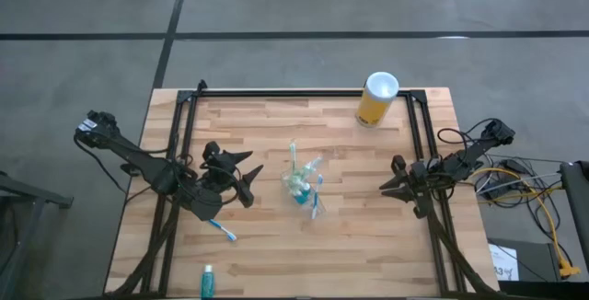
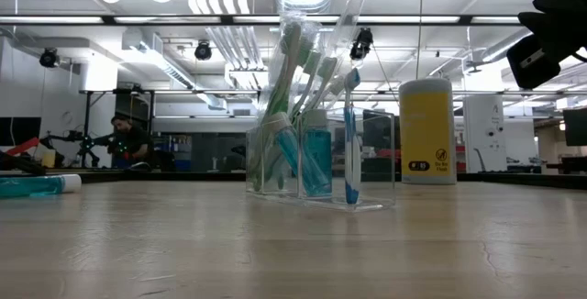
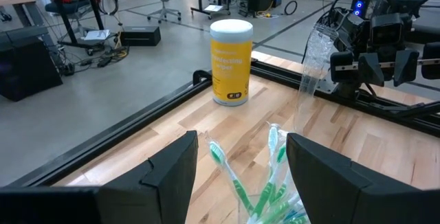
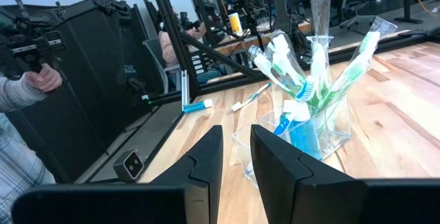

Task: Pick & Place toothbrushing station
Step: Put the blue toothbrush into the transparent organizer

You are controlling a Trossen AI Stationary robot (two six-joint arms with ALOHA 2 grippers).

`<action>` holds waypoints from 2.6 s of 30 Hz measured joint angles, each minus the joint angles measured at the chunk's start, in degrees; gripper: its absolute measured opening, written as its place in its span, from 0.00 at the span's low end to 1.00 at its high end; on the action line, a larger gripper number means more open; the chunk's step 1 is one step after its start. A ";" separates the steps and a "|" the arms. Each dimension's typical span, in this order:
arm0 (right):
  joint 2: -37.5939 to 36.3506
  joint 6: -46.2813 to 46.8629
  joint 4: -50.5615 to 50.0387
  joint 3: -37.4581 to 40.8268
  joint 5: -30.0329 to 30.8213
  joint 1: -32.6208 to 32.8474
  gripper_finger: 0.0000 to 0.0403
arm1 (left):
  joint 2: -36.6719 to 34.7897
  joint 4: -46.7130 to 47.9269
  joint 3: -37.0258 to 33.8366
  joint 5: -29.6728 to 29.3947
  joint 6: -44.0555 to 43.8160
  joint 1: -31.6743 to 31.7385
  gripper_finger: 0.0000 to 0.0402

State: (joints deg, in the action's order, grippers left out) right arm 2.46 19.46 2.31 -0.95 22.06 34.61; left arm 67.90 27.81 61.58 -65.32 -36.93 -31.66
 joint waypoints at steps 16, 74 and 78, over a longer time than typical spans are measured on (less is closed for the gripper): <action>0.00 0.00 0.00 0.00 0.00 0.00 0.19 | 0.00 0.02 0.00 -0.02 0.02 0.00 0.57; 0.00 0.00 0.00 0.00 0.00 0.00 0.19 | 3.00 -1.32 0.01 11.06 -0.22 0.04 0.57; 0.00 0.00 0.00 0.00 0.00 0.00 0.19 | 5.88 -0.96 0.00 20.99 0.90 -0.02 0.57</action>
State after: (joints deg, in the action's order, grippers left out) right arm 2.46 19.46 2.31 -0.95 22.06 34.61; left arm 73.78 26.85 61.58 -44.33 -36.02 -31.68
